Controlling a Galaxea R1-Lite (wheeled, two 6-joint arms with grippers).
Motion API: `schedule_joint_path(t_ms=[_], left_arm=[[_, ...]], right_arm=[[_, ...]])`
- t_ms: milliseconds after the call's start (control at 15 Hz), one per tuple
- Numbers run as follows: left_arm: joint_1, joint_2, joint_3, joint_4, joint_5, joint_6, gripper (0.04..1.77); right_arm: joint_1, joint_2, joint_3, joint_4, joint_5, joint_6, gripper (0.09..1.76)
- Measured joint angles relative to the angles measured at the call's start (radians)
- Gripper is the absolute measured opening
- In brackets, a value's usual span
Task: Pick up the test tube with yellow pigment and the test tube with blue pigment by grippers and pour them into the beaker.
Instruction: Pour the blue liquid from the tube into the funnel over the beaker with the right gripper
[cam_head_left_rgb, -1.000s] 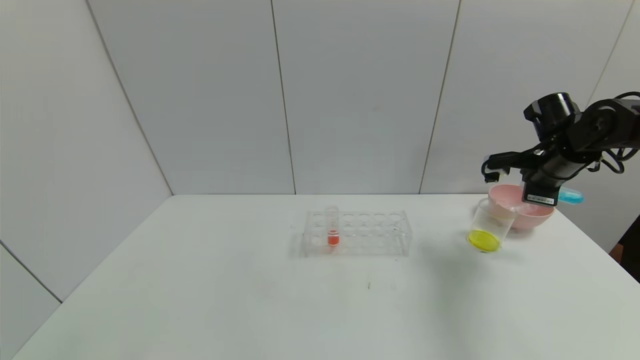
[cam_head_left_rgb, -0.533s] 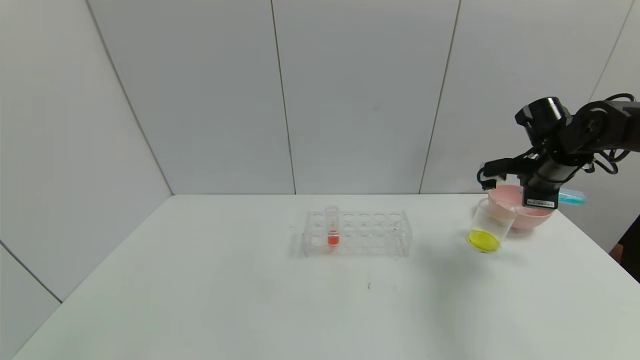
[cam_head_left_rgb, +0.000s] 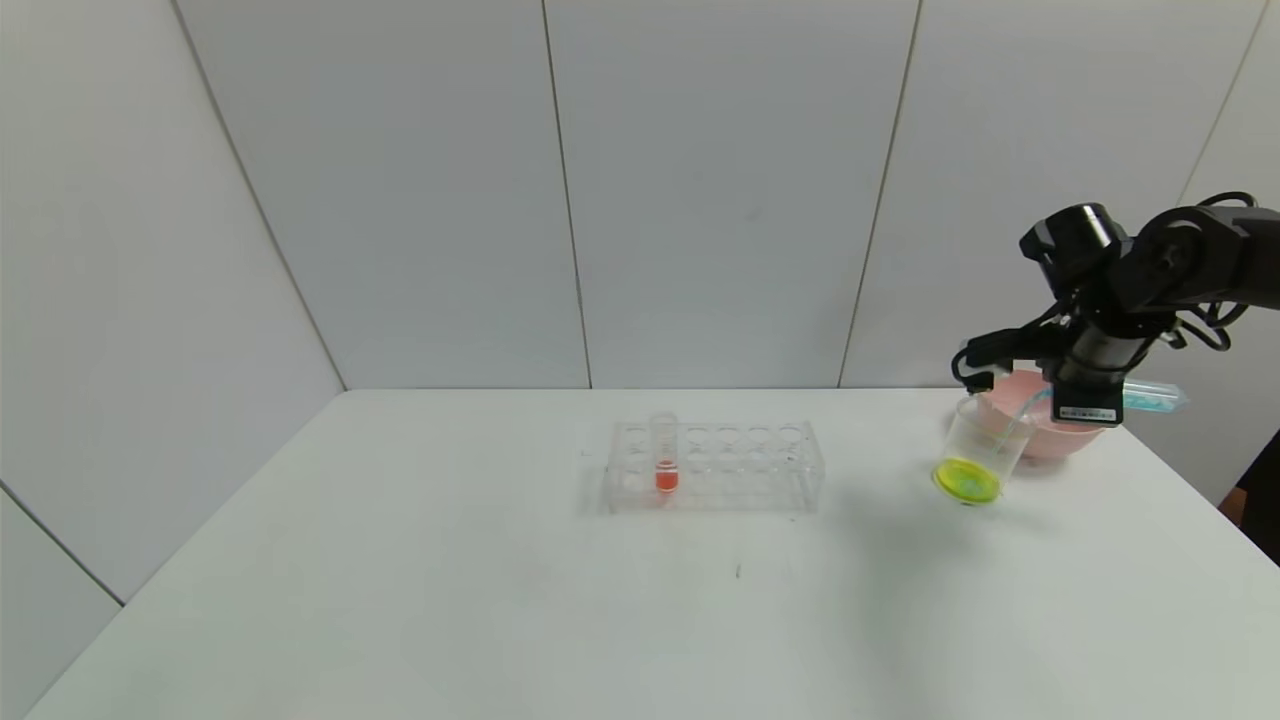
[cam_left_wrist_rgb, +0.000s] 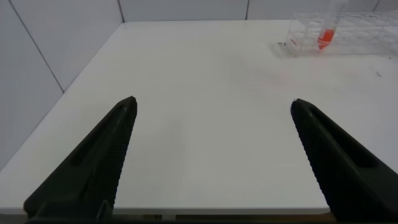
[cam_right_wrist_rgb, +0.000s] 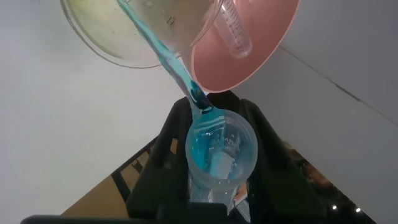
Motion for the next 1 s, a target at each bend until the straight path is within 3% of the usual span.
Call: schedule_joint_path(t_ms=[467,1000], left_arm=[[0.0,0.0,0.0,0.0,0.0,0.0,1.76],[0.0,0.0,0.0,0.0,0.0,0.0,1.76]], right_arm=[[0.024,0.001,0.0,-0.002,-0.086,-0.052,0.58],[0.099,0.006,0.0,-0.02,-0.247,-0.14,0.58]])
